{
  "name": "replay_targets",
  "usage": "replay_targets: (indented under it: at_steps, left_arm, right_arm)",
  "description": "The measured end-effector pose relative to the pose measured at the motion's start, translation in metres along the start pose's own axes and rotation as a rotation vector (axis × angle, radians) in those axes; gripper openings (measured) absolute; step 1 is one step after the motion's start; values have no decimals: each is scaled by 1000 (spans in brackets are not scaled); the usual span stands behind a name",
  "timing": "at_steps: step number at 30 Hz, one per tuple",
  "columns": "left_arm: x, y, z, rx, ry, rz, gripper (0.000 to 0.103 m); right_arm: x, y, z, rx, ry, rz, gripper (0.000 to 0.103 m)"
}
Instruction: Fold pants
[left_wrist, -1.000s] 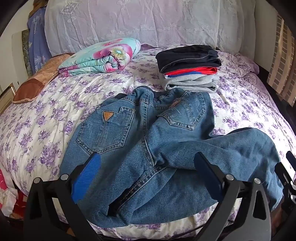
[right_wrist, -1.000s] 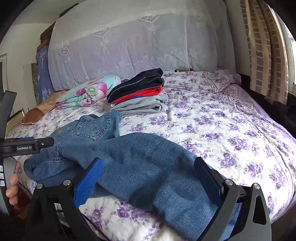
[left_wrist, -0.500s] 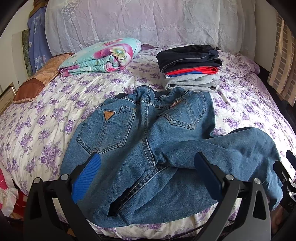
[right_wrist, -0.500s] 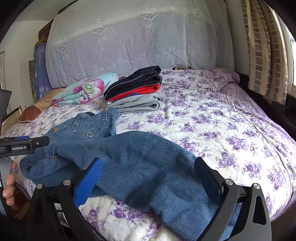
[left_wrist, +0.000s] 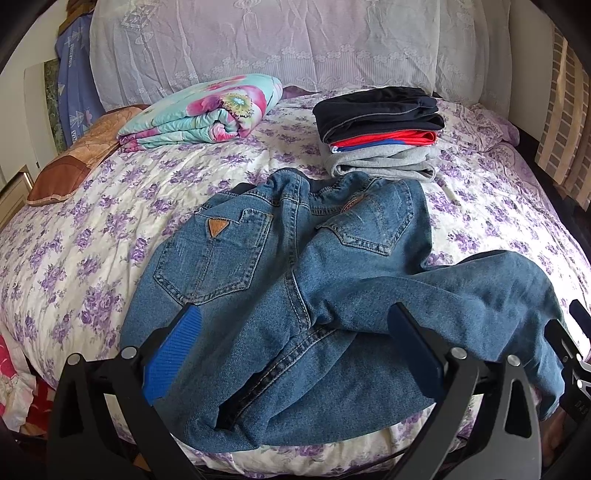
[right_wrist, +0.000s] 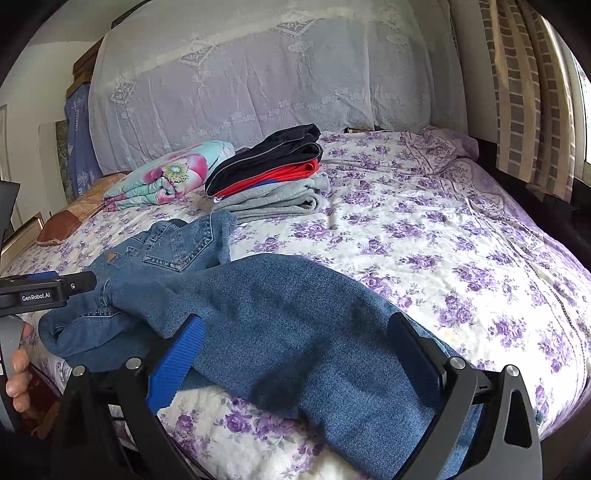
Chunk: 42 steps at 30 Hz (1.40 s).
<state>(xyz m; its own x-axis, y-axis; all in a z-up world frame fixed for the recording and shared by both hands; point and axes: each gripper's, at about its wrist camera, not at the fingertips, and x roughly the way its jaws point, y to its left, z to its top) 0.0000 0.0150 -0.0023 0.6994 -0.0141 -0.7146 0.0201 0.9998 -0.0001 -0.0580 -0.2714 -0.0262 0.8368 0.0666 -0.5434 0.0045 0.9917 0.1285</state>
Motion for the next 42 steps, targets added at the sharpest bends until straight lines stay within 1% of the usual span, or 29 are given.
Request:
replay_targets:
  at_steps: [35,42]
  left_arm:
    - [2,4,-5,-5,7,5,98]
    - [5,6,-7,-10,14,2,98]
  right_arm:
    - [2,3,-2,-4,11,6,100]
    - [4,9,-5,-14,13,8,99]
